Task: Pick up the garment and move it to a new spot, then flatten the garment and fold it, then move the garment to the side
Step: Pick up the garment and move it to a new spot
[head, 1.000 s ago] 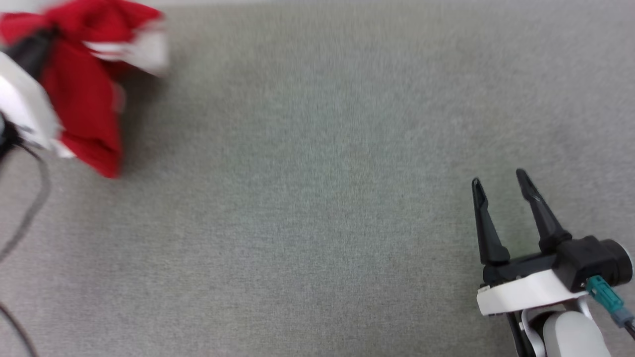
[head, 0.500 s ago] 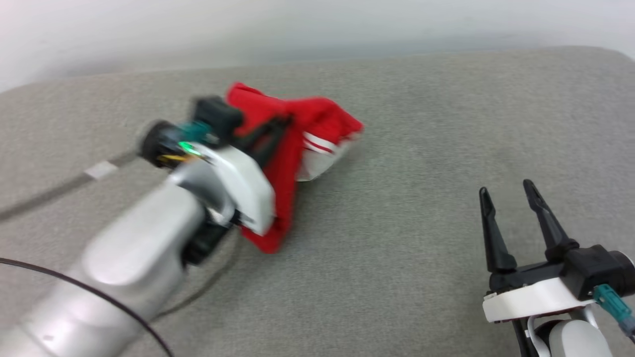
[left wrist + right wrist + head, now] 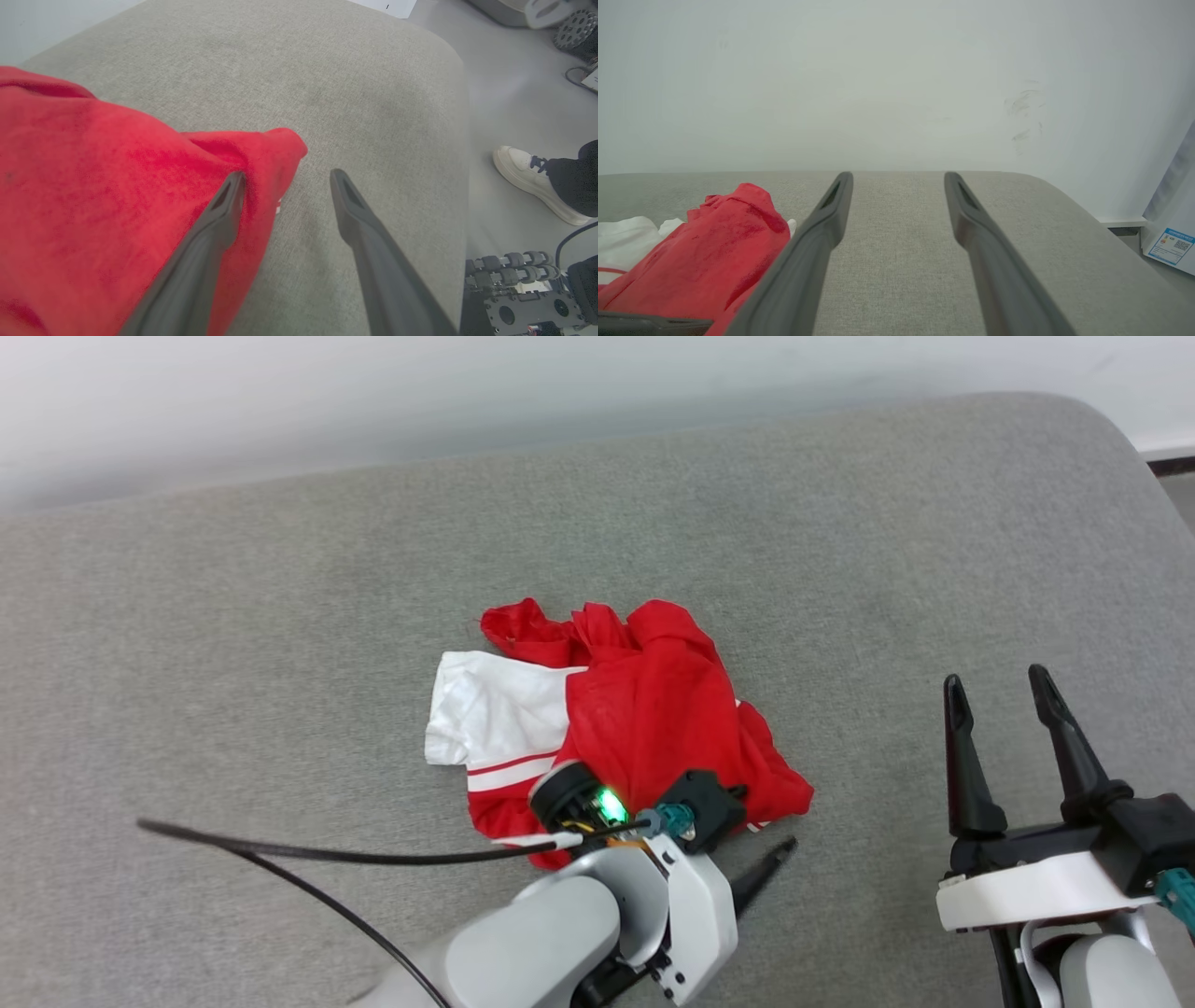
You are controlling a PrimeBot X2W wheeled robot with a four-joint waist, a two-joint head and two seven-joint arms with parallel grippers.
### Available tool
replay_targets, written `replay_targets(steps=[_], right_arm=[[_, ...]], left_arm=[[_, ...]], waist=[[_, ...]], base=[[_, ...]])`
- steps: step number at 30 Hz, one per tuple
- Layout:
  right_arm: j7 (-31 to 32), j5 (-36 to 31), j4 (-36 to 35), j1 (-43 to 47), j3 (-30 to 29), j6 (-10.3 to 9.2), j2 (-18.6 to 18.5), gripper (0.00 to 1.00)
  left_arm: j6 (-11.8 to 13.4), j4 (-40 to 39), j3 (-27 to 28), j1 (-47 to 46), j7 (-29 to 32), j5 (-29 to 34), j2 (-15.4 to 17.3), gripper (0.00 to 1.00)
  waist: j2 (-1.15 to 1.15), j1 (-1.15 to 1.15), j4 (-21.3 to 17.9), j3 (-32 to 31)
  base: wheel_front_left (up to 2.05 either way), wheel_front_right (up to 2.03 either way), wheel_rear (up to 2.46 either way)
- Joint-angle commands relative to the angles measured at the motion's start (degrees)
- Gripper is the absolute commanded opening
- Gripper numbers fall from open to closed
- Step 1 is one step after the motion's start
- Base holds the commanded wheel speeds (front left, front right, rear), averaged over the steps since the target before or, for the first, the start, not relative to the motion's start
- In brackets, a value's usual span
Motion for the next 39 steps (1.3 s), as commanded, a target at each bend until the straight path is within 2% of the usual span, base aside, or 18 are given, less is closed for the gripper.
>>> replay_targets(steps=[1, 5, 10, 16, 21, 23, 24, 25, 26, 29, 30, 35, 39], right_arm=[[-0.1, 0.0, 0.3, 0.6, 0.2, -0.04, -0.1, 1.00], [-0.1, -0.5, 1.1, 1.5, 0.4, -0.04, -0.1, 1.00], [-0.1, -0.9, 1.9, 2.6, 0.4, -0.04, -0.1, 1.00], [-0.1, -1.0, 2.1, 3.9, 0.3, -0.04, -0.1, 1.00], [-0.1, -1.0, 1.2, 4.6, -0.4, -0.04, -0.1, 1.00], [-0.1, -0.9, 0.7, 4.9, -0.7, -0.05, -0.1, 1.00], [-0.1, -0.9, 0.7, 4.9, -0.7, -0.05, -0.1, 1.00], [-0.1, -0.8, 0.5, 5.1, -0.8, -0.04, -0.1, 1.00], [-0.1, -0.6, -0.1, 5.2, -1.0, -0.04, -0.1, 1.00], [-0.1, -0.5, -0.7, 5.7, -1.1, -0.04, -0.1, 1.00], [-0.1, -0.5, -0.7, 5.7, -1.1, -0.04, -0.1, 1.00], [-0.1, -0.3, -1.6, 6.3, -1.0, -0.04, -0.1, 1.00], [-0.1, -0.1, -2.2, 6.7, -0.7, -0.04, -0.1, 1.00]], left_arm=[[-0.6, 1.1, -0.1, 1.3, -1.4, -0.5, -0.7, 1.00], [-0.7, 2.7, 1.6, 1.3, -5.4, -1.2, -0.9, 1.00], [1.0, 0.2, 6.3, 1.7, -10.0, -3.1, 1.6, 1.00], [5.8, -6.2, 15.6, 3.7, -12.3, -4.5, 9.5, 1.00], [9.9, -13.9, 26.2, 9.8, -12.6, -1.3, 17.5, 1.00], [11.6, -17.9, 31.3, 14.0, -12.6, 0.3, 19.1, 1.00], [11.6, -17.9, 31.3, 14.0, -12.6, 0.3, 19.1, 1.00], [12.3, -20.5, 34.4, 15.7, -12.6, 1.9, 19.8, 1.00], [12.3, -24.6, 39.0, 21.6, -12.6, 4.8, 20.4, 1.00], [11.9, -27.9, 44.6, 29.1, -12.6, 8.4, 19.2, 1.00], [11.9, -27.9, 44.6, 29.1, -12.6, 8.4, 19.2, 1.00], [10.6, -30.4, 51.4, 39.0, -12.6, 13.4, 14.4, 1.00], [7.8, -30.3, 53.9, 42.7, -12.6, 17.2, 10.7, 1.00]], waist=[[0.00, 0.00, 0.6, -0.6], [0.00, 0.00, 2.3, -2.4], [0.00, 0.00, 4.8, -5.5], [0.00, 0.00, 7.3, -9.0], [0.00, 0.00, 8.5, -9.8], [0.00, 0.00, 8.8, -10.0], [0.00, 0.00, 8.8, -10.0], [0.00, 0.00, 8.9, -10.1], [0.00, 0.00, 9.2, -10.2], [0.00, 0.00, 9.4, -10.3], [0.00, 0.00, 9.4, -10.3], [0.00, 0.00, 9.4, -10.1], [0.00, 0.00, 9.4, -9.7]], base=[[0.00, 0.00, 0.00], [0.00, 0.00, 0.00], [0.00, 0.00, 0.00], [0.00, 0.00, 0.00], [0.00, 0.00, 0.00], [0.00, 0.00, 0.00], [0.00, 0.00, 0.00], [0.00, 0.00, 0.00], [0.00, 0.00, 0.00], [0.00, 0.00, 0.00], [0.00, 0.00, 0.00], [0.00, 0.00, 0.00], [0.00, 0.00, 0.00]])
